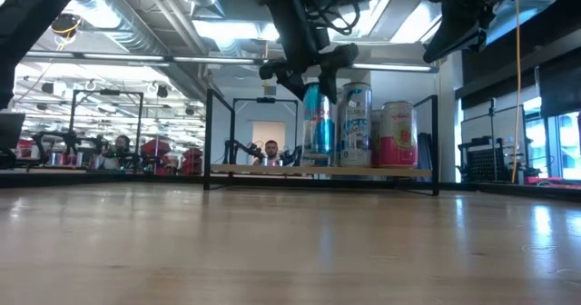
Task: Place canned beverage on shelf
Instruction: Put the blue soda can on the shelf, then put the top red soda can on the shelf
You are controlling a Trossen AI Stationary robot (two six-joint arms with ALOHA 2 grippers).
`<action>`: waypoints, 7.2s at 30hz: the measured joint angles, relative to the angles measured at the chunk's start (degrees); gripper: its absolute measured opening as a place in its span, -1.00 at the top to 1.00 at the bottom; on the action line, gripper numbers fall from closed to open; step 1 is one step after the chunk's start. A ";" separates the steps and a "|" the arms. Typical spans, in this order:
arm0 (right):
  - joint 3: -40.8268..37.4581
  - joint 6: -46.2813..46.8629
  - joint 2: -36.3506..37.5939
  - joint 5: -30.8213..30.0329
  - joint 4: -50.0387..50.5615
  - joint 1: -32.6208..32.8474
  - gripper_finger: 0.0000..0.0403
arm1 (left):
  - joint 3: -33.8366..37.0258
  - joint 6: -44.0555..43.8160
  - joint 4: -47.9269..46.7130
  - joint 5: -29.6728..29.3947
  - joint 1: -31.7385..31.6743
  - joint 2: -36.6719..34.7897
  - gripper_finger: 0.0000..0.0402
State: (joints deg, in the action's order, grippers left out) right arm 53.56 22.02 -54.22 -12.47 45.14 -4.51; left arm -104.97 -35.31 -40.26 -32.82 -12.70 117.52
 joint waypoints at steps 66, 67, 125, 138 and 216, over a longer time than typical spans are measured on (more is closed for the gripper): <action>6.71 4.01 1.83 11.06 18.83 10.23 0.93 | -0.04 20.85 -10.98 7.27 11.40 -16.74 -0.68; 6.75 6.20 1.93 11.75 21.08 11.59 0.93 | -0.04 20.84 -11.41 7.26 12.24 -16.54 -0.68; -5.42 26.67 -13.29 15.50 27.64 26.27 -0.35 | 1.33 17.90 -16.41 7.23 20.67 -18.36 -0.68; 12.43 10.74 -22.52 3.01 18.13 24.48 -0.35 | 3.61 22.34 -22.06 23.15 19.54 -26.68 -0.68; 49.52 -5.46 -60.73 10.58 25.15 13.63 -0.87 | 31.65 14.45 -11.11 23.63 21.41 -43.59 -0.68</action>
State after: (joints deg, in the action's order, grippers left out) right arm 103.08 16.56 -114.94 -1.89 70.30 9.12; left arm -73.32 -20.86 -51.37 -9.19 8.71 73.93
